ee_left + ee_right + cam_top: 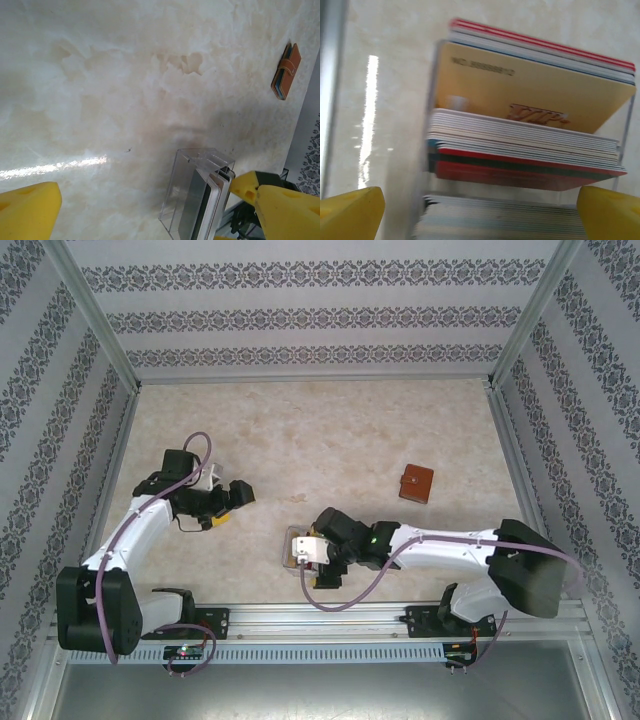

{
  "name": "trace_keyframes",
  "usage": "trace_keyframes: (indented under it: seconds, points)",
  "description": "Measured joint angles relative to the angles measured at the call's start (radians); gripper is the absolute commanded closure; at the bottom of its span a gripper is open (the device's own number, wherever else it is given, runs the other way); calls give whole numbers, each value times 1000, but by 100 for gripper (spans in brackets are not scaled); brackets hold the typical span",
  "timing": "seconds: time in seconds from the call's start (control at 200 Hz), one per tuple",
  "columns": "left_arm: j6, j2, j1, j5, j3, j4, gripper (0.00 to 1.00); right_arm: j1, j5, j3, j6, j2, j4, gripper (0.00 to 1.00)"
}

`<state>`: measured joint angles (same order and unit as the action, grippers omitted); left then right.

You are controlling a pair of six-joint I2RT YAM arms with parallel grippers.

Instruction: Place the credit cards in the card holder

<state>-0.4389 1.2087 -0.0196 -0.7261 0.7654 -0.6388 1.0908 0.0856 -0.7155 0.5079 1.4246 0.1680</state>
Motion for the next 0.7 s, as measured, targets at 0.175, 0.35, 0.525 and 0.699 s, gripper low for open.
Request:
trace_keyframes:
  seconds: [0.175,0.35,0.525,0.699]
  points:
    - [39,10,0,2,37,-28,0,0,-194,-9,1,57,-73,2]
    - [62,44,0,2,57,-32,0,-77,-261,-47,1,117,-126,2]
    - [74,53,0,18,57,-42,0,-220,-261,-146,-8,229,-164,2]
    - [86,53,0,46,58,-58,0,-334,-264,-256,-39,322,-189,2]
